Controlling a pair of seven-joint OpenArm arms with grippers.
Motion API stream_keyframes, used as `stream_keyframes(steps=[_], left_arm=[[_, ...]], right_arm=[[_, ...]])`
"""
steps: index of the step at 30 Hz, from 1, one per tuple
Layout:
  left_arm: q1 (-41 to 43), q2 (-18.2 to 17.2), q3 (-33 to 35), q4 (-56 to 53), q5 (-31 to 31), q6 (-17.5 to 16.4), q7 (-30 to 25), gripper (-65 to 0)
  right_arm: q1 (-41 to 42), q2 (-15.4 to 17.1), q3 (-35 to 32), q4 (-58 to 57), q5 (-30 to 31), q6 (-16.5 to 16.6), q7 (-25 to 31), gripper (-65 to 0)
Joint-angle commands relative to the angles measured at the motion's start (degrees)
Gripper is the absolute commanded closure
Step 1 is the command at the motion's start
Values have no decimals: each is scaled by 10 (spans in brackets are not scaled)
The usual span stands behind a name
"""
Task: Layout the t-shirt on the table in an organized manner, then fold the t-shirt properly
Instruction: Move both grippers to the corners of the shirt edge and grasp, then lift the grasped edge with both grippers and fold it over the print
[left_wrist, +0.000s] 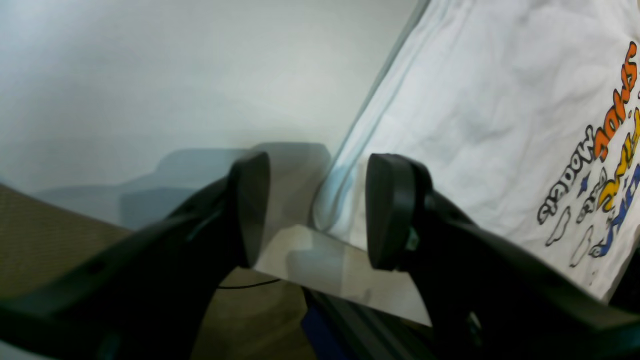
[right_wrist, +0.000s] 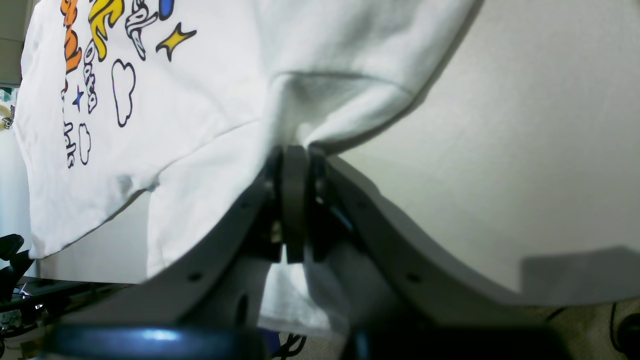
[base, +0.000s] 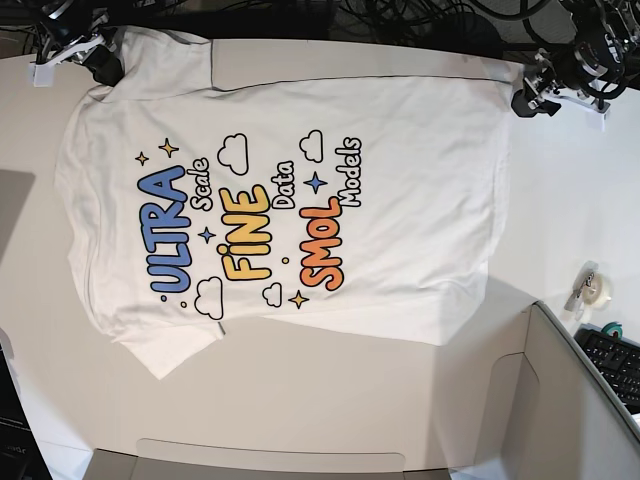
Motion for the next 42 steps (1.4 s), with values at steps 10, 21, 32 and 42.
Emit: stream_keyframes(steps=[10,21,32,42], left_arm=[[16,0,86,0,-29,13,27,-311],[16,0,86,-3,-29,13,27,-86],[16,0,42,0,-29,-37,10,0],[15,-4,23,32,-29,-55,13,0]], right_arm=[[-15,-4,-8,-14,-115,-37,-83,0],[-16,-4,-8,-14,-115,-37,-83,0],[-21,-5,-9,-11,-115,-37,-83,0],[-34,-3,-8,71,-115,-37,-84,0]])
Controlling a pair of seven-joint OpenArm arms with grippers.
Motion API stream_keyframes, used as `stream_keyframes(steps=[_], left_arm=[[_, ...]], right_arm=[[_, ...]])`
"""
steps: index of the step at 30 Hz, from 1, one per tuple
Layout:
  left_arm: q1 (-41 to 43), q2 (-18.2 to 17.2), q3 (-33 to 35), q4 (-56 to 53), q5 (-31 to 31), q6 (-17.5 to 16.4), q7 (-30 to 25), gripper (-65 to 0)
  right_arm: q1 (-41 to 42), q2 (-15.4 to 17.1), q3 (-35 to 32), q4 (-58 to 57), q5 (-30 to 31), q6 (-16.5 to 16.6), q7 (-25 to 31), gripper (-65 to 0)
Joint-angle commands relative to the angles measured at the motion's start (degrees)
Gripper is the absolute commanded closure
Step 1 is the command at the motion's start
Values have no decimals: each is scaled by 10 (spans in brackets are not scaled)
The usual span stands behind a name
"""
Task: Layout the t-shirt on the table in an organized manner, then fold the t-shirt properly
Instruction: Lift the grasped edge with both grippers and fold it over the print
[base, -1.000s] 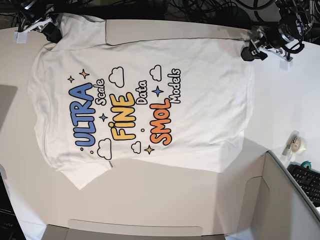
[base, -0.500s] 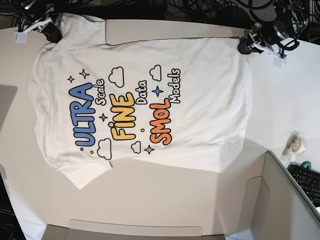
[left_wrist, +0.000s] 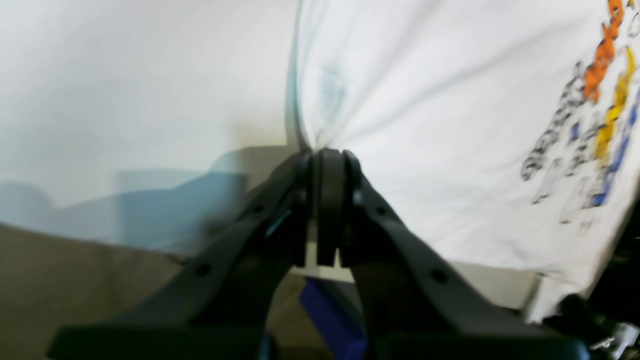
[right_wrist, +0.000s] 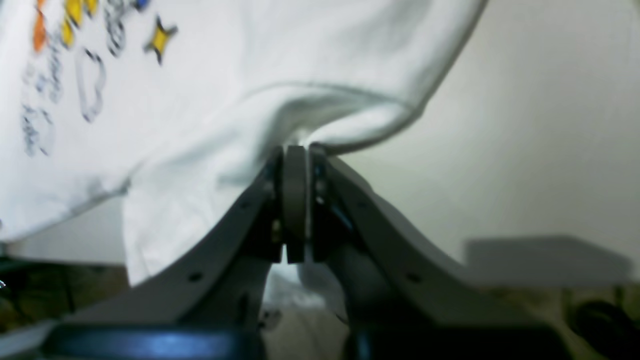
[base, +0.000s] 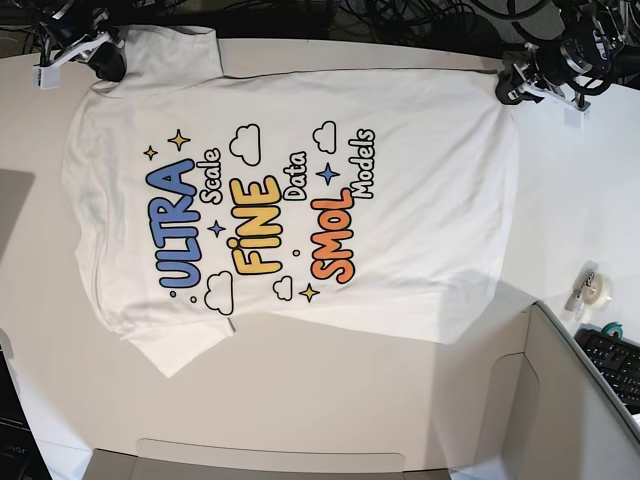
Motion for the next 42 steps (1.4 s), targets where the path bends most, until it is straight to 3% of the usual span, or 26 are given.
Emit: stream_keyframes(steps=[1,9,15,20,26,31,37,42], left_arm=[[3,-6,-2,24,-10,-7,-1,0],[2,-6,-2,81,-11,-8,-1,0],[-19,-8,18,113,-11,-8,-1,0],[-58,-22,58,113,-11,-8,0,0],[-103,-22,58,113,-11,-8,1,0],[-164,-22,54,111,-6,-8,35,0],[-213,-22,54,107,-6,-5,39,0],[-241,-22,55,57,-6,-5,39,0]], right_arm=[[-17,0,-2,7,-59,-25,-54,0],[-29,0,-2,72,-58,-25,-55,0],[-16,-4,2,151,-55,-25,-88,0],[24,-4,2,180,-55,-25,-105,0],[82,-4,2,180,-55,-26,-105,0],[145,-2,2,180,-55,-29,-105,0],[221,-3,1,179,-55,-97,-105,0],[254,-2,2,177,-58,-111,-105,0]])
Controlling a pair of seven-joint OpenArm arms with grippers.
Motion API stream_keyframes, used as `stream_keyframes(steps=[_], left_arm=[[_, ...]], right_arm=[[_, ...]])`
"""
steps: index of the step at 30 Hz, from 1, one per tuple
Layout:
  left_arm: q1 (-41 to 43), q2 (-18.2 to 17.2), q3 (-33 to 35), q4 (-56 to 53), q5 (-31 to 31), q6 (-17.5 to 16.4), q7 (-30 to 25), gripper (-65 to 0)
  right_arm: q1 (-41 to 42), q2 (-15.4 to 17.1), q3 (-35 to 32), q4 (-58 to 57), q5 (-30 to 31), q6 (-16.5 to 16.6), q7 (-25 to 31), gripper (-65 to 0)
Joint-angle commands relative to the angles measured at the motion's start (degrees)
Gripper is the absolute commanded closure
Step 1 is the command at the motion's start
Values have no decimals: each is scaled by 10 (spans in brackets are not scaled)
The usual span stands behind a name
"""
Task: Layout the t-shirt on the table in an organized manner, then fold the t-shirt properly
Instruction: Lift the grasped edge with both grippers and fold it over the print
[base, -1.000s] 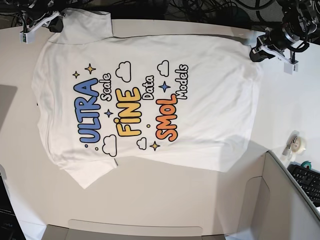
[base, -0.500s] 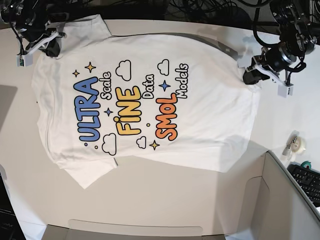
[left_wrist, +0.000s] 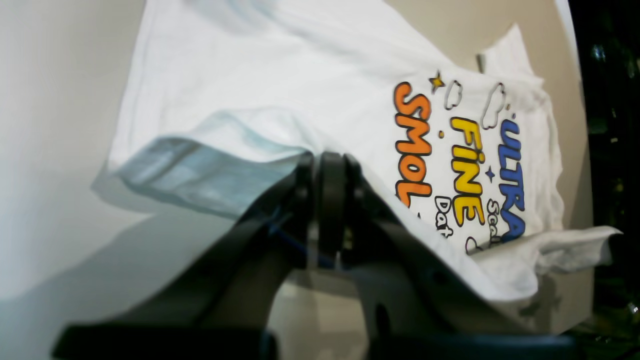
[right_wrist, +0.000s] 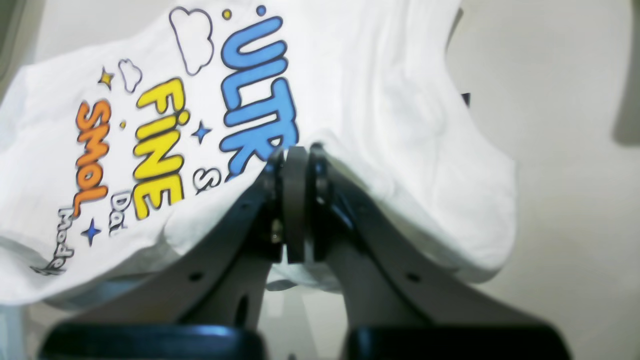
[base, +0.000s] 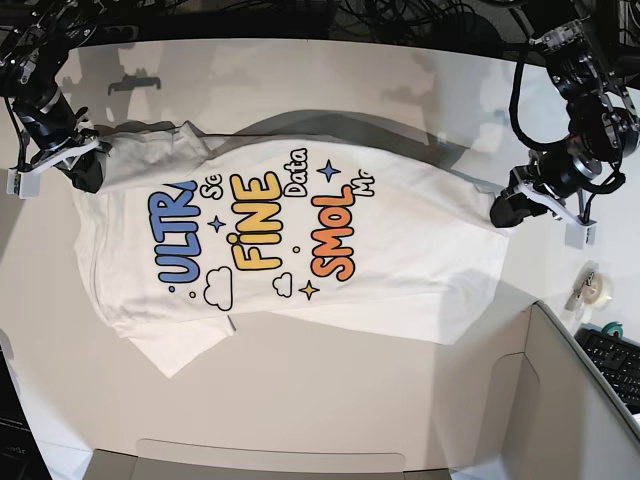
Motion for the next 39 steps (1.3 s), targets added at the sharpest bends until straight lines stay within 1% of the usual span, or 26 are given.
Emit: stream_keyframes(steps=[1,4,6,11,19,22,28,33,38,39], left_arm=[[-10,-9,-3,-4,-12,1,-2,0],[-20,-10,-3,-30,-12,1,-3,0],[-21,-10,-2,-50,-12,1,-6,0],[-44,-10,-2,-95,-11,1,-8,0],[-45,-11,-3,-99,-11,2,-9,0],[-45,-11,-3,-99,-11,2,-9,0],[-45,-11,-3,-99,-11,2,-9,0],[-45,-11,-1,-99,-11,2,-9,-3],[-42,-13,-3,-99,-11,2,-9,-73],[-41,-19,-4,-99,-11,2,-9,-91]], right_arm=[[10,8,3,7,10,-1,13,0],[20,8,3,5,9,-10,13,0],[28,8,2,-5,-3,-19,15,0],[61,5,0,-38,-36,-20,15,0],[115,4,-1,-113,-101,-20,15,0],[131,4,-2,-143,-116,-20,15,0],[149,7,-66,-181,-154,-20,15,0],[149,5,-72,-181,-160,-20,16,0],[145,9,-72,-182,-162,-21,16,0],[144,9,-72,-182,-167,-25,15,-16]])
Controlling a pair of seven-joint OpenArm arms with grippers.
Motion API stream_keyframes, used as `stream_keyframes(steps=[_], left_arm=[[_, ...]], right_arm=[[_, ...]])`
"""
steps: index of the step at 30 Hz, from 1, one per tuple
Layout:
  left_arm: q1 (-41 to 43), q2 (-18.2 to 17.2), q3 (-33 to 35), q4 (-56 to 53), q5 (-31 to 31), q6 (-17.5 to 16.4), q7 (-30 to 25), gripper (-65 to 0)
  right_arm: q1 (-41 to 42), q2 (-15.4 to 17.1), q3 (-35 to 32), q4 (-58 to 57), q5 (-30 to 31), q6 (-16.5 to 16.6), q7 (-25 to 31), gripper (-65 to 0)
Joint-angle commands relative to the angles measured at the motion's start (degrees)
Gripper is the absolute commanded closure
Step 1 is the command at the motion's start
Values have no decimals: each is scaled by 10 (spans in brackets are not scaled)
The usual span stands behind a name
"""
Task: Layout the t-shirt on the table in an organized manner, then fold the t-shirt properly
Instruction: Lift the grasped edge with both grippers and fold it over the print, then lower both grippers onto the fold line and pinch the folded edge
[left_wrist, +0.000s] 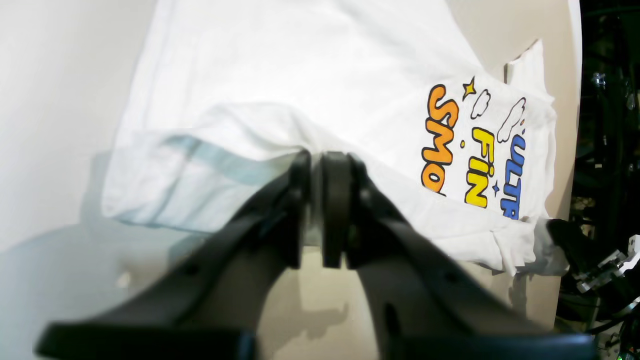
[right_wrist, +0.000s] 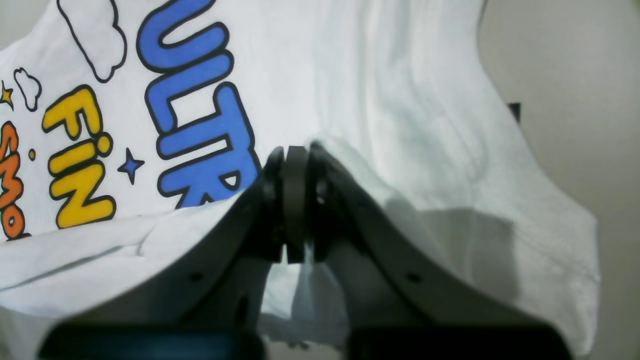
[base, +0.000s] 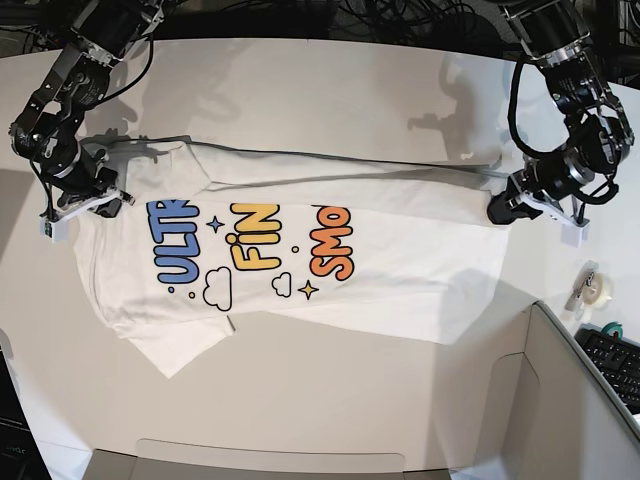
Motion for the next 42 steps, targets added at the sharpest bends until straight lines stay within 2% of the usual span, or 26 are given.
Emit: stream_keyframes(steps=[1,4,8,12,19,24,26,28,30,33,38,42], left_arm=[[-8,-15,-3,9,-13,0,-1,-105],[-7,-18,-3,9,-13,0,-1,-141],[-7,-21,-4,9,-13,-1,-1,-144],[-7,-35,-4,9,-14,-1,-1,-145],[-8,-42,-3,45,-17,-2,-1,-146],[-6,-33,26,114,-14,-3,2,-140],[-8,-35,83,116,-12,-1,-2,-104],[-10,-44,136,111,6,0,-3,-52],[-11,-54,218,111,60,1,-15,-18],[-10,-74,330,112,169,1,-63,-19],[12,-76,423,111,358,1,-123,-19],[21,-63,439,107,434,1,-147,-20]], right_arm=[[7,8,0,9,-5,-9,9,-43],[7,8,-2,9,-31,-17,9,-173],[10,8,-2,11,-57,-17,9,-340],[17,18,-2,14,-58,-17,9,-443],[38,24,0,53,-56,-16,10,-459],[34,9,-2,124,-56,-16,11,-457],[18,-3,-3,139,-57,-15,11,-440],[7,-8,-19,146,-61,-16,11,-364],[-12,-12,-39,146,-73,-20,11,-226],[-35,-13,-63,154,-112,-20,12,0],[-72,-24,-76,185,-196,-22,51,0],[-79,-29,-108,183,-255,-26,57,0]])
